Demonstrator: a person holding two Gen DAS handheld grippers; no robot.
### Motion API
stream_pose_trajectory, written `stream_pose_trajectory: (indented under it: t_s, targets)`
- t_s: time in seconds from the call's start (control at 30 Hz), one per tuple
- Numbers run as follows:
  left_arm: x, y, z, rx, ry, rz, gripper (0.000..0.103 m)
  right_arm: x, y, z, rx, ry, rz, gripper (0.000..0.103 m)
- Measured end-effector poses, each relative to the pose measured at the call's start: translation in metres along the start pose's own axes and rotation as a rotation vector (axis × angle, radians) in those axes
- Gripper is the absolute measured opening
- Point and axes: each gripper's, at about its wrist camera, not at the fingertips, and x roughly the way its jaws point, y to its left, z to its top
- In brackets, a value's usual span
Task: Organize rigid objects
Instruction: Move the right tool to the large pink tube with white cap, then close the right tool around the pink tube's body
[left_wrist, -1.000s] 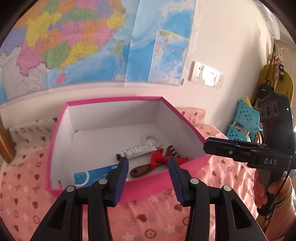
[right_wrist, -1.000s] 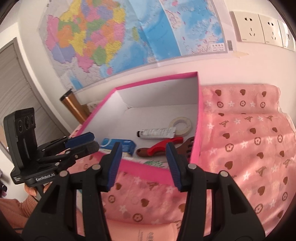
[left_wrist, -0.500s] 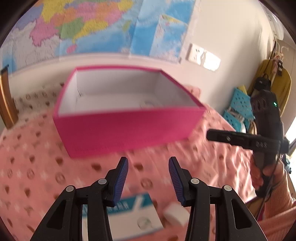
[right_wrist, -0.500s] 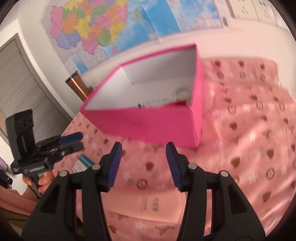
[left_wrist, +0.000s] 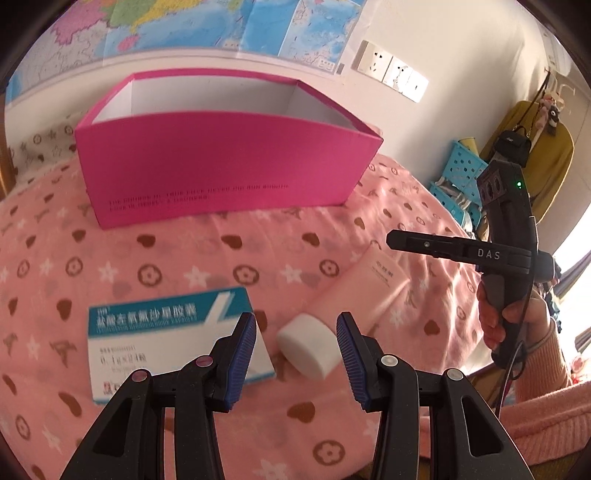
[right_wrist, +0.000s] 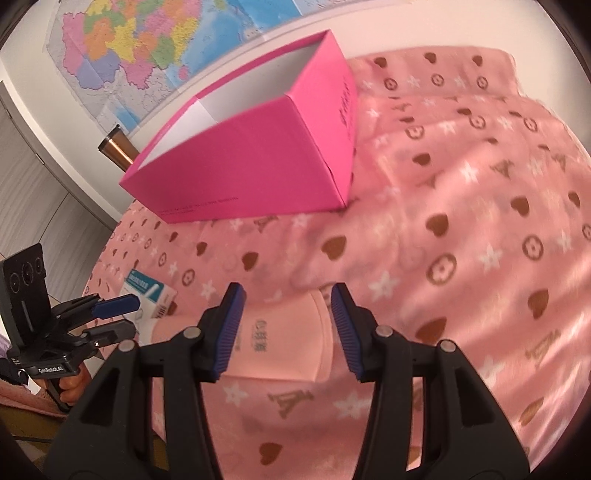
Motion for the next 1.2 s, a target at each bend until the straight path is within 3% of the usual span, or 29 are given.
stream_pose_trajectory:
  t_s: [0.43,1.2]
  targets:
    - [0.006,-0.018,-0.012,0.025,0.056,-0.055,0.044,0.001,-0.005,-0.014,0.014,0.017,0.007,0.051]
    - [0.022,-0.01,0.009,0.011,0.051,-0.003,0.041,-0.002,-0.009,-0.015,0.062,-0.002,0.055,0.053]
